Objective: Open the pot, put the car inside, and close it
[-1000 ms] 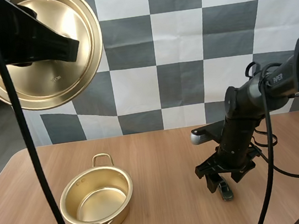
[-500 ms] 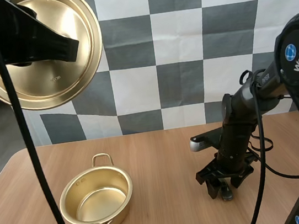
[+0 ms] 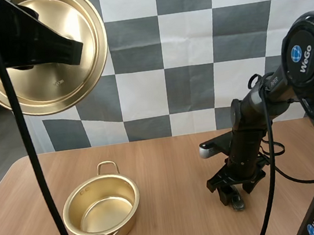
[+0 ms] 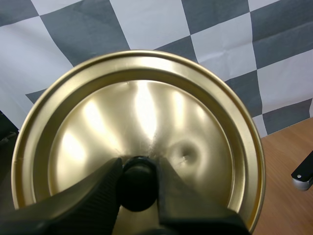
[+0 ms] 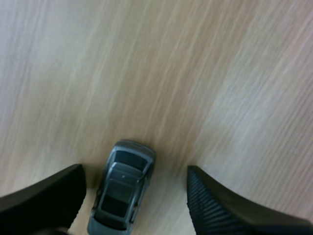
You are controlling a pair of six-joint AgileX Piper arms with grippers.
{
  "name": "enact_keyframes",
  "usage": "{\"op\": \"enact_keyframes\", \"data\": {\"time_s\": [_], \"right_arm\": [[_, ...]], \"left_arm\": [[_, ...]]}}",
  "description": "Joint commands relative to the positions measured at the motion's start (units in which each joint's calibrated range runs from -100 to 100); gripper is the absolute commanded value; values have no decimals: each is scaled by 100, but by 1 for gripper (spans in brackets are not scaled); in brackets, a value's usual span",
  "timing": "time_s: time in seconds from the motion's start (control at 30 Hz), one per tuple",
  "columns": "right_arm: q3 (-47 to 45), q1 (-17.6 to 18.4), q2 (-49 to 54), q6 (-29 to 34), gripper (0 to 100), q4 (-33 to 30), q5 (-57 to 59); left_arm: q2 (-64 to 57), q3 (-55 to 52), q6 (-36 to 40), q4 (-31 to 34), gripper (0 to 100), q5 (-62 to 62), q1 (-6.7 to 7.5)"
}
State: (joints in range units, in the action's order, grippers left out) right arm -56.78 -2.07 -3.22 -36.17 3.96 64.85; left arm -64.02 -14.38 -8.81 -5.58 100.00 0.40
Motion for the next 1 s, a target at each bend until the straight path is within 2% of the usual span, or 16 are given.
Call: {"op": "enact_keyframes", "data": {"time_s": [0.0, 0.07, 0.13, 0.2, 0.47, 0.63, 0.73, 0.9, 0.97], "right_arm": [[-8, 4, -27, 0, 92, 6, -20], [-8, 4, -27, 0, 77, 6, -20], [-8, 4, -27, 0, 43, 6, -20], [-8, 4, -27, 0, 0, 6, -20], [9, -3, -4, -189, 0, 6, 79], [356, -3, 356, -403, 0, 302, 553], [888, -3, 865, -705, 0, 1018, 1311], [2168, -3, 1841, -1420, 0, 2355, 3506], [2588, -3, 2164, -1517, 0, 2639, 3515]], "left_arm": [[3, 2, 3, 9, 0, 0, -1], [3, 2, 3, 9, 0, 0, -1], [3, 2, 3, 9, 0, 0, -1], [3, 2, 3, 9, 0, 0, -1], [3, 2, 3, 9, 0, 0, -1], [-56, 2, 3, 31, 0, 0, -1], [-210, 2, 3, 31, 0, 0, -1], [-668, 2, 3, 268, 0, 0, -1], [-910, 2, 3, 447, 0, 0, -1]]}}
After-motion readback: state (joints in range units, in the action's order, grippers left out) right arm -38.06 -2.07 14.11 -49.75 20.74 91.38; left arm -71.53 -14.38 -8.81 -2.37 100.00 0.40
